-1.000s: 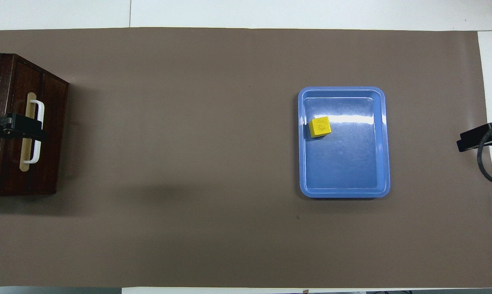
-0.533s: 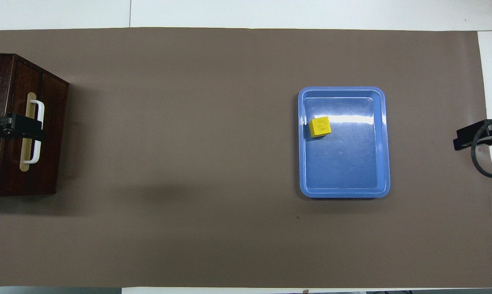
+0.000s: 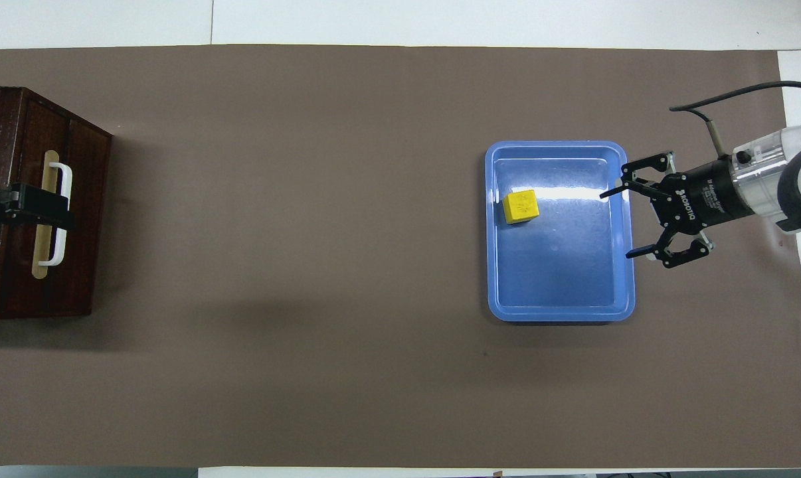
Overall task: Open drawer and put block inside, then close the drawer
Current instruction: 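Reach the open right gripper over the yellow block in the tray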
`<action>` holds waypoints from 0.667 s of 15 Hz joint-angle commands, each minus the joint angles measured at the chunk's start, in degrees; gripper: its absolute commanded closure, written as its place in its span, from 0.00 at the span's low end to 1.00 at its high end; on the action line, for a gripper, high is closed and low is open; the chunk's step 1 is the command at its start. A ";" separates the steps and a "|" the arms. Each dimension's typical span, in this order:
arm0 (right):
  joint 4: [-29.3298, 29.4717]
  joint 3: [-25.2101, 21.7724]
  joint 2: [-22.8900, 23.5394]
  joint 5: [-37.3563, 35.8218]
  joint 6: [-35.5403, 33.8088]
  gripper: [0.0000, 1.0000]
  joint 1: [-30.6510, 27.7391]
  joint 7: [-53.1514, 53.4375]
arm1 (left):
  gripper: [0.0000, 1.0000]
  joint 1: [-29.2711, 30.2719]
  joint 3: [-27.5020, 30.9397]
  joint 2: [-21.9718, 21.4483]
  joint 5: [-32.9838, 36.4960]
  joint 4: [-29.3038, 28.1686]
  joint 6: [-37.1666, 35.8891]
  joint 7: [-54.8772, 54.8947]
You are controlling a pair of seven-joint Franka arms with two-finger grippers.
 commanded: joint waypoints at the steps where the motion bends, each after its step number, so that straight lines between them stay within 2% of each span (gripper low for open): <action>1: -4.49 0.54 0.63 6.36 3.83 0.00 -0.95 2.23 | 0.00 0.30 -0.09 -0.61 -0.78 -0.43 -0.19 0.35; 6: 0.86 0.54 11.78 10.76 3.66 0.00 -0.87 2.32 | 0.00 0.30 -0.09 -0.61 -0.78 -0.43 -0.19 0.35; 10: 4.73 0.54 16.71 10.60 4.36 0.00 0.45 1.62 | 0.00 0.30 -0.09 -0.61 -0.78 -0.43 -0.19 0.35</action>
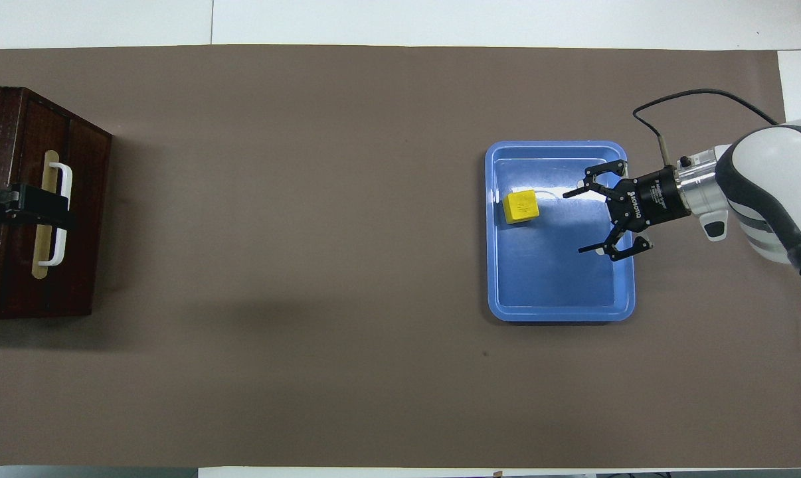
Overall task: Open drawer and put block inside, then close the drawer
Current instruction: 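Reach the open right gripper over the yellow block in the tray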
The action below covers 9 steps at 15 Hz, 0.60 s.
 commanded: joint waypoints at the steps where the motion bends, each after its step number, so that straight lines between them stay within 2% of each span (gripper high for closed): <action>1: 4.06 0.32 3.47 0.67 0.38 0.00 1.00 -0.17 | 0.00 0.30 -0.09 -0.61 -0.78 -0.43 -0.19 0.35; 7: 8.89 0.41 9.44 1.20 0.47 0.00 1.09 -3.07 | 0.00 0.30 -0.09 -0.61 -0.78 -0.43 -0.19 0.35; 9: 12.83 0.49 12.42 1.37 -0.58 0.00 0.83 -3.07 | 0.00 0.30 -0.09 -0.61 -0.78 -0.43 -0.19 0.35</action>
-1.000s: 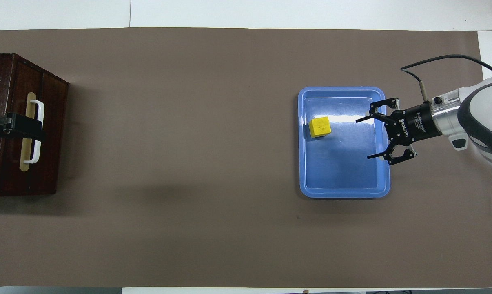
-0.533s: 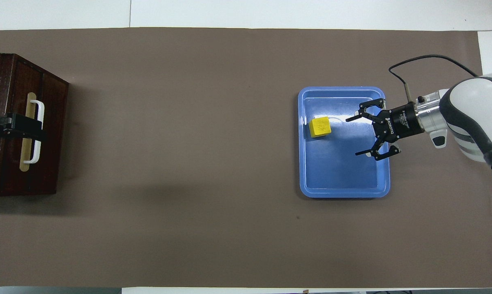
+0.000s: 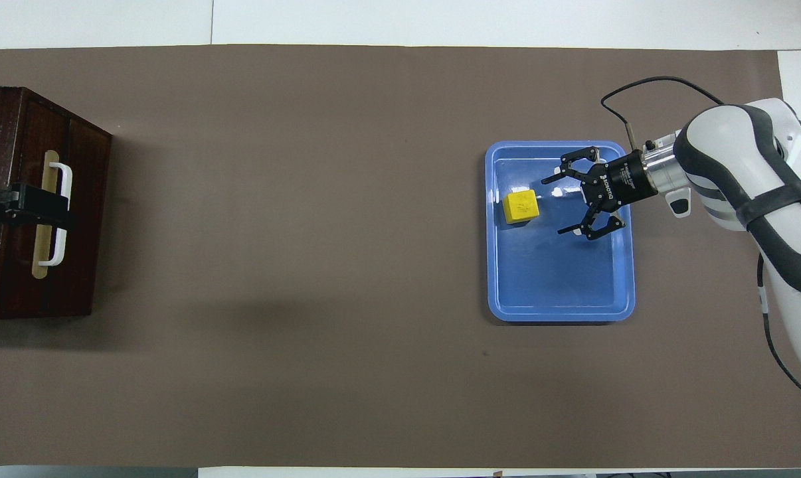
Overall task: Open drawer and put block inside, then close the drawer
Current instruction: 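Reach the open right gripper over the yellow block in the tray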
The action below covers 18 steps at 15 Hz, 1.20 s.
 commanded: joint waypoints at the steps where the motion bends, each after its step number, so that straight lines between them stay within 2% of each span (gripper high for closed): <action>1: 5.55 0.39 4.70 1.86 -1.05 0.00 -0.54 -1.25 | 0.00 0.30 -0.09 -0.61 -0.78 -0.43 -0.19 0.35; 7: 5.03 0.48 4.70 6.34 -0.52 0.00 0.51 0.06 | 0.00 0.30 -0.09 -0.61 -0.78 -0.43 -0.19 0.35; 15: 1.17 0.48 4.35 6.96 1.68 0.00 1.92 -2.04 | 0.00 0.12 -0.09 -0.78 0.19 -1.30 1.65 -0.17; 16: 0.64 0.48 4.26 6.96 1.85 0.00 1.92 -2.48 | 0.00 -0.75 -0.35 -2.35 2.36 -4.27 2.70 0.00; 17: 0.46 0.48 4.18 6.96 2.11 0.00 1.92 -2.57 | 0.00 -2.85 -0.87 -2.98 7.69 -6.73 6.97 -0.09; 18: 0.55 0.48 4.18 6.96 2.12 0.00 1.92 -2.57 | 0.00 -4.95 -0.88 -3.16 10.10 -8.41 9.63 -0.17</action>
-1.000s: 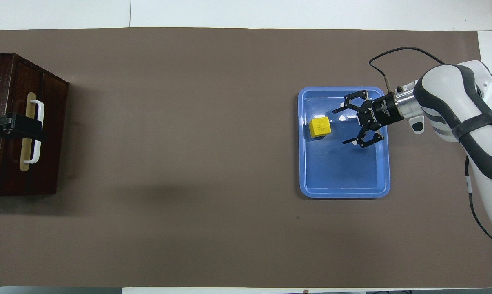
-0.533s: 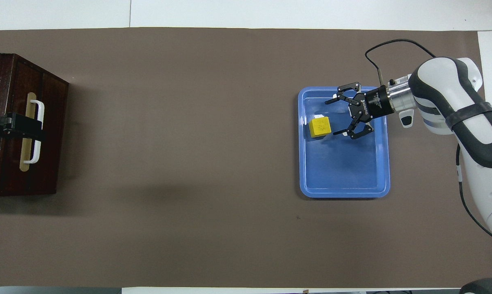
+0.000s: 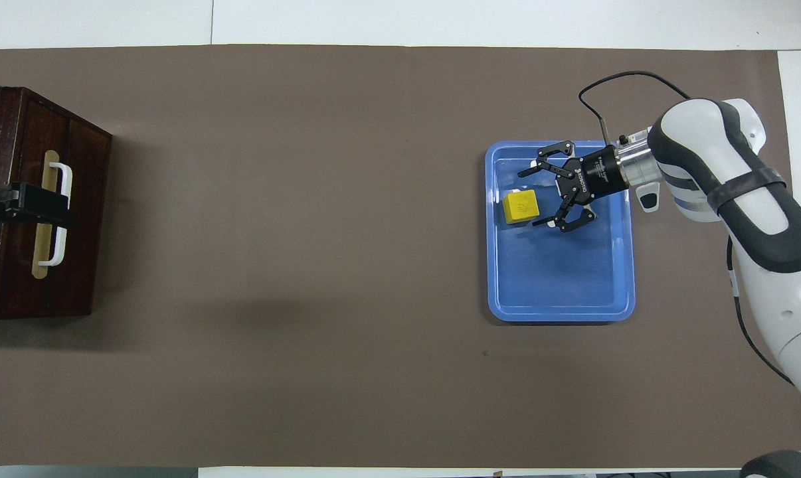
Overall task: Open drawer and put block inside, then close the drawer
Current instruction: 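Reach the open right gripper over the yellow block in the tray, then grasp and lift the yellow block while the left gripper pulls the drawer open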
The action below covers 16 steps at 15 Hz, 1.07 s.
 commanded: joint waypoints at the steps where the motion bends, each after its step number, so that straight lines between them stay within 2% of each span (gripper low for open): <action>1: -1.22 0.23 -0.40 1.57 1.30 0.00 -0.24 -1.77 | 0.00 -4.89 -0.30 -2.30 6.86 -6.97 6.79 -0.91; 4: -1.22 0.14 -0.40 1.57 1.30 0.00 -0.24 -1.77 | 0.00 -7.44 -0.38 -0.03 15.28 -8.90 9.16 -1.88; 7: -1.31 0.14 -0.40 1.57 1.30 0.00 -0.32 -1.59 | 0.00 -9.55 -0.38 3.84 25.12 -11.63 11.80 -9.85; 10: -1.31 0.06 -0.49 1.57 1.30 0.02 -0.24 -1.59 | 0.00 -8.69 -0.30 7.53 30.75 -13.47 14.87 -11.81; 11: -1.31 0.14 -0.58 1.49 1.30 0.06 -0.32 -1.59 | 0.00 -7.90 -0.30 7.81 32.78 -14.70 16.89 -11.82; 12: -1.31 0.06 -0.58 1.48 1.30 0.14 -0.33 -1.59 | 0.00 -6.24 -0.30 7.98 34.36 -16.02 19.34 -11.82; 13: -1.31 0.05 -0.67 1.57 1.30 0.28 -0.24 -1.42 | 0.00 -5.26 -0.30 8.16 36.21 -17.42 21.81 -11.82; 14: -1.31 0.05 -0.75 1.57 1.39 0.55 -0.24 -1.07 | 0.00 -4.30 -0.30 9.03 37.36 -18.04 23.66 -12.16; 15: -1.31 0.05 -0.84 1.57 1.39 0.86 -0.24 -0.72 | 0.00 -3.33 -0.30 9.30 37.46 -18.14 24.63 -12.43; 16: -1.22 0.05 -0.93 1.57 1.39 1.00 -0.24 -0.63 | 0.00 -3.15 -0.30 9.48 37.54 -18.14 24.73 -12.52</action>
